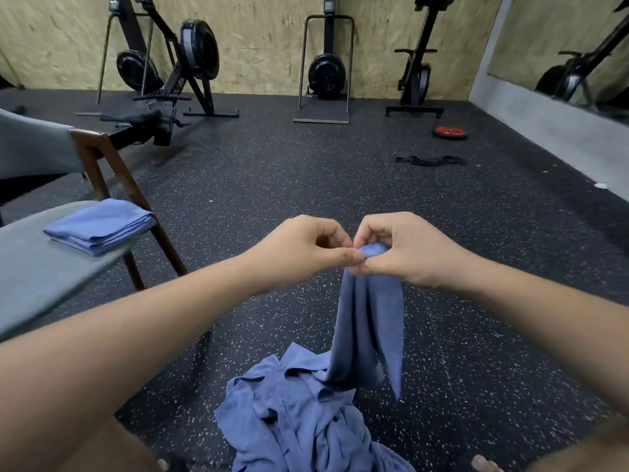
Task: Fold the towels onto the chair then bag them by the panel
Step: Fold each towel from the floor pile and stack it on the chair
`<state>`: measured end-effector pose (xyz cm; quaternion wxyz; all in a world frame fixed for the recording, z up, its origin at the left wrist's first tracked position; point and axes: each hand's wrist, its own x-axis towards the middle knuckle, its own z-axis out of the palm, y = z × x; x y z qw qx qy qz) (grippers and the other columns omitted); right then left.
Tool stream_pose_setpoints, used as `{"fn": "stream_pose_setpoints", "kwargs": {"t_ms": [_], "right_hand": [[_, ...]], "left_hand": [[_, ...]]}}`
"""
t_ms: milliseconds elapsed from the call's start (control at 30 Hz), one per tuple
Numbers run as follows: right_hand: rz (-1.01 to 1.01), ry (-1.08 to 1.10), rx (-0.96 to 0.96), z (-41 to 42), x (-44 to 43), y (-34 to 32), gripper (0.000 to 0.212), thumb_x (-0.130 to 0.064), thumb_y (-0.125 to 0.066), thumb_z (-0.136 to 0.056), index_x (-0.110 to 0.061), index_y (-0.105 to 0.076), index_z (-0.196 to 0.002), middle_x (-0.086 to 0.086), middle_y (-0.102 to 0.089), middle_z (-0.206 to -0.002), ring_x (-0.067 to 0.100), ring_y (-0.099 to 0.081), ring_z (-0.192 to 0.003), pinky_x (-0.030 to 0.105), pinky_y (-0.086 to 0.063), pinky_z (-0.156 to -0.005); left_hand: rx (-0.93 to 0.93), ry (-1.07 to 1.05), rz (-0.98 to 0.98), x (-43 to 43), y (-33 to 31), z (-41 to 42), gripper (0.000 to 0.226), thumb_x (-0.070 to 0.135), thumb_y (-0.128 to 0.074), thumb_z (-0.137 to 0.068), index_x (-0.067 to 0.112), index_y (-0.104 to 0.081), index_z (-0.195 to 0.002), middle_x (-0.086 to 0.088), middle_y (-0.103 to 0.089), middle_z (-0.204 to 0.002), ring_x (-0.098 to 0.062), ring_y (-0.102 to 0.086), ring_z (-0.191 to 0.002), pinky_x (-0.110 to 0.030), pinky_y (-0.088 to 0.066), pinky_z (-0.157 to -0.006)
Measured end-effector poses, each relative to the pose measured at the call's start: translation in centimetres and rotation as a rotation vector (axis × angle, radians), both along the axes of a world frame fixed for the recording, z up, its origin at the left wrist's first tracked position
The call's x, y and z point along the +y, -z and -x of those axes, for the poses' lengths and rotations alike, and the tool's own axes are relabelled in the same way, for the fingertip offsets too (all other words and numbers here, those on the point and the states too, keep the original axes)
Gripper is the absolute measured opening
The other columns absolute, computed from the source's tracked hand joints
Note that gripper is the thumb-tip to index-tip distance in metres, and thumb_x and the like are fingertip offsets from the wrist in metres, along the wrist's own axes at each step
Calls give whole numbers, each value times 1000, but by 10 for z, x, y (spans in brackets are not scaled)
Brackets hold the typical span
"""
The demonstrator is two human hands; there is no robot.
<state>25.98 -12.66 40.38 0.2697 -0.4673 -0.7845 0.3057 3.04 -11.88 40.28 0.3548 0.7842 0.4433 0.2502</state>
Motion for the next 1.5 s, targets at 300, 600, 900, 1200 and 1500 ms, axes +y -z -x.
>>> {"fn": "stream_pose_setpoints", "kwargs": {"t_ms": [300, 600, 900, 1200, 1500], "right_hand": [[33, 9, 43, -5, 0, -2, 36, -24, -96, -72, -25, -66, -93, 6, -73, -81, 12, -55, -69, 37, -42, -67], [123, 64, 196, -11, 3, -1, 23, -21, -92, -85, -13, -74, -95, 2, -75, -84, 9, -61, -73, 23, -45, -66], [52, -30, 100, 0, -1, 6, 21, -17, -93, -82, -16, -73, -89, 8, -72, -77, 8, -59, -69, 27, -47, -65], [145, -4, 17, -20, 12, 15, 22, -23, -93, -84, -15, -73, -89, -6, -68, -74, 8, -54, -67, 23, -43, -64], [124, 92, -164, -42, 27, 27, 16, -31, -86, -90, -22, -74, -85, -6, -67, -72, 9, -52, -64, 34, -41, -67]], "left_hand": [[-165, 53, 166, 4, 3, 2, 10, 16, -82, -94, 10, -76, -99, 3, -67, -82, -12, -53, -78, -28, -40, -72], [-41, 3, 41, 12, 1, 19, 11, 20, -76, -92, 22, -66, -95, 6, -64, -78, -14, -48, -69, -37, -40, -66], [-20, 46, -69, 8, 2, 10, 10, 29, -82, -95, 25, -74, -91, 7, -70, -77, -7, -54, -68, -28, -44, -66], [-50, -28, -186, 23, -10, 32, 9, 27, -82, -96, 22, -75, -91, -5, -71, -83, -9, -57, -72, -33, -48, -73], [-159, -176, -229, 42, -18, 69, 11, 28, -79, -98, 23, -73, -90, 6, -66, -78, -10, -55, -72, -33, -44, -72]]}}
